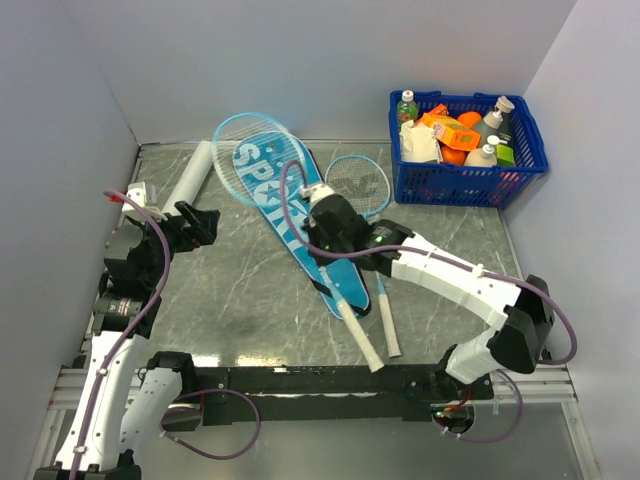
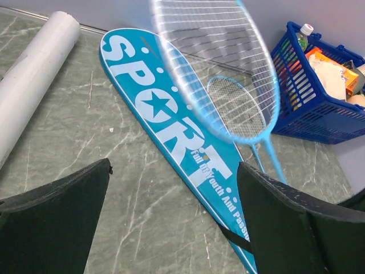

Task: Pack up the badminton gear

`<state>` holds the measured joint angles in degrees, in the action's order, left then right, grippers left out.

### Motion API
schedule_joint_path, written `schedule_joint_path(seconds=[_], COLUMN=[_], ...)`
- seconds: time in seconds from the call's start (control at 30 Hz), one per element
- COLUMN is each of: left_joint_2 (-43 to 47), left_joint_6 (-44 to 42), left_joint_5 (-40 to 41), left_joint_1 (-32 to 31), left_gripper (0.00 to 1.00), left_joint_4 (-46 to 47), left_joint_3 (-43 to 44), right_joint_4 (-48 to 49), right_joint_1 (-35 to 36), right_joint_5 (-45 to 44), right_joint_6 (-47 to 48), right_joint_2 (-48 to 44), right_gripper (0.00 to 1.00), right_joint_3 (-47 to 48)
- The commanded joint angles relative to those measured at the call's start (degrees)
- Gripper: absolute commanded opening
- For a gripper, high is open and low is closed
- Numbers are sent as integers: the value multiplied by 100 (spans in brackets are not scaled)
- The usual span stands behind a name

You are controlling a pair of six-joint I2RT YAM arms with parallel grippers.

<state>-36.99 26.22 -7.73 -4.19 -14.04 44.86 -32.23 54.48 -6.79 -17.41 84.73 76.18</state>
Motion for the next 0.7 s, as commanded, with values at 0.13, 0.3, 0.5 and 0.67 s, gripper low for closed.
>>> schedule_joint_path(seconds=[0.13, 0.3, 0.5, 0.67], left_joint_2=[-203, -484, -581, -835], left_joint_6=[50, -3, 129, 173], left_joint_5=[-343, -335, -563, -651], left_joint_1=[32, 32, 32, 32], left_gripper=[97, 96, 97, 97], left_joint_4=[350, 183, 384, 367], left_joint_3=[-39, 75, 14, 84], right_joint_4=[-284, -55, -170, -126], right_joint_1=[-1430, -2327, -2924, -3224], right_joint_5=[-517, -165, -34, 2], right_joint_6=[27, 237, 642, 704], right_joint_2=[-431, -502, 157, 824], right_gripper=[0, 0, 0, 0], right_joint_3=[-340, -684, -438, -200])
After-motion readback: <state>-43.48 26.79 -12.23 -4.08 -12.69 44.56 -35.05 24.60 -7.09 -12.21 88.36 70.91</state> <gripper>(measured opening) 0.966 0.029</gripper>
